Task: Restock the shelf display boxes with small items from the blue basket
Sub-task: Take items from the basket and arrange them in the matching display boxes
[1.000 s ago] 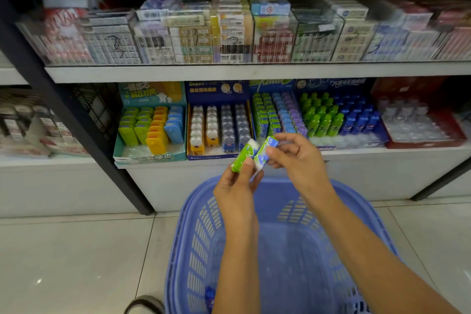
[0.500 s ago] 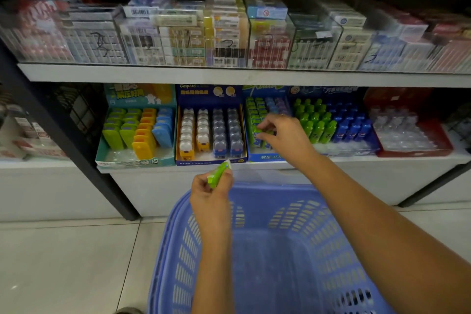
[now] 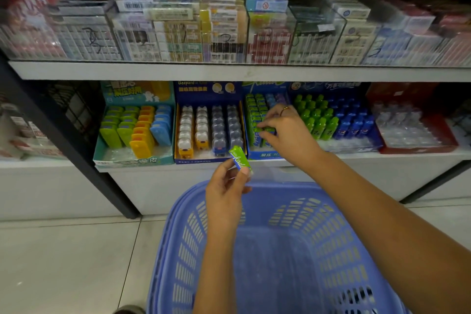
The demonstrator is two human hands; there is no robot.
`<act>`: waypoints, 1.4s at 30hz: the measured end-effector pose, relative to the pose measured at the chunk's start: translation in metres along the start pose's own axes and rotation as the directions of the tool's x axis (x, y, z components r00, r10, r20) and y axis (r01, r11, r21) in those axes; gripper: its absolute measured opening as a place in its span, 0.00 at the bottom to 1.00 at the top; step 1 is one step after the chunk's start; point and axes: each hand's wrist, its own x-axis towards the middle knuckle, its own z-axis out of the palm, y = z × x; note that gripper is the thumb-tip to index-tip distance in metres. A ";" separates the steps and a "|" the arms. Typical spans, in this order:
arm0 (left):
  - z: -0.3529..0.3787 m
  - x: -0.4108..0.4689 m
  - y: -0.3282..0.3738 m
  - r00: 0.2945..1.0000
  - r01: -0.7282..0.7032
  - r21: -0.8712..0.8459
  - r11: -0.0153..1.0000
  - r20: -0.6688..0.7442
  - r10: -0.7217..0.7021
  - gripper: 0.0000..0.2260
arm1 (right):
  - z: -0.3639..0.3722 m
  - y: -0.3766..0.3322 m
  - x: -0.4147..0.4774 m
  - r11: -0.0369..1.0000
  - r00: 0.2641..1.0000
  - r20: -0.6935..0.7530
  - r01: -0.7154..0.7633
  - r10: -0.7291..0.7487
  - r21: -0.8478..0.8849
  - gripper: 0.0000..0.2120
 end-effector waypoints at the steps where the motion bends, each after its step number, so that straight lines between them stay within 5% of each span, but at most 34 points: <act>1: 0.000 -0.001 0.000 1.000 -0.014 0.050 0.999 0.013 0.013 0.08 | -0.004 -0.005 -0.004 0.996 0.999 0.015 -0.031 0.030 0.080 0.11; 6: 0.004 -0.008 0.006 0.992 -0.096 0.209 0.973 0.097 0.077 0.11 | -0.029 -0.026 -0.037 0.799 0.960 0.270 -0.217 0.072 0.561 0.06; 12: 0.013 -0.013 0.013 0.947 -0.310 0.491 0.814 0.084 0.311 0.09 | -0.043 -0.034 -0.050 0.662 0.914 0.231 -0.402 0.335 0.632 0.21; 16: 0.020 -0.016 0.015 0.906 -0.376 0.514 0.771 0.032 0.421 0.09 | -0.043 -0.038 -0.048 0.600 0.880 0.276 -0.468 0.387 0.649 0.13; 20: 0.023 -0.009 0.011 0.922 -0.370 0.496 0.786 0.094 0.375 0.14 | -0.046 -0.032 -0.038 0.773 0.921 0.105 -0.374 0.375 0.513 0.07; 23: 0.020 0.005 0.002 0.940 -0.341 0.659 0.671 0.261 0.221 0.24 | -0.044 -0.021 -0.030 0.891 0.956 -0.014 -0.266 0.292 0.367 0.10; 26: 0.017 0.014 -0.007 0.928 -0.345 0.745 0.571 0.362 0.089 0.29 | -0.033 -0.013 -0.023 0.941 0.982 0.030 -0.189 0.189 0.279 0.09; 31: 0.015 0.018 -0.015 0.914 -0.383 0.763 0.521 0.393 0.098 0.30 | -0.017 -0.006 -0.013 0.987 0.989 0.142 -0.072 0.052 0.143 0.10; 39: 0.009 0.023 -0.018 0.900 -0.420 0.770 0.480 0.422 0.111 0.31 | -0.015 -0.008 0.007 0.994 0.955 0.288 -0.095 0.075 0.058 0.13; 42: 0.006 0.023 -0.013 0.897 -0.403 0.750 0.525 0.437 0.065 0.31 | -0.009 -0.014 0.008 0.991 0.950 0.288 -0.094 0.117 -0.093 0.11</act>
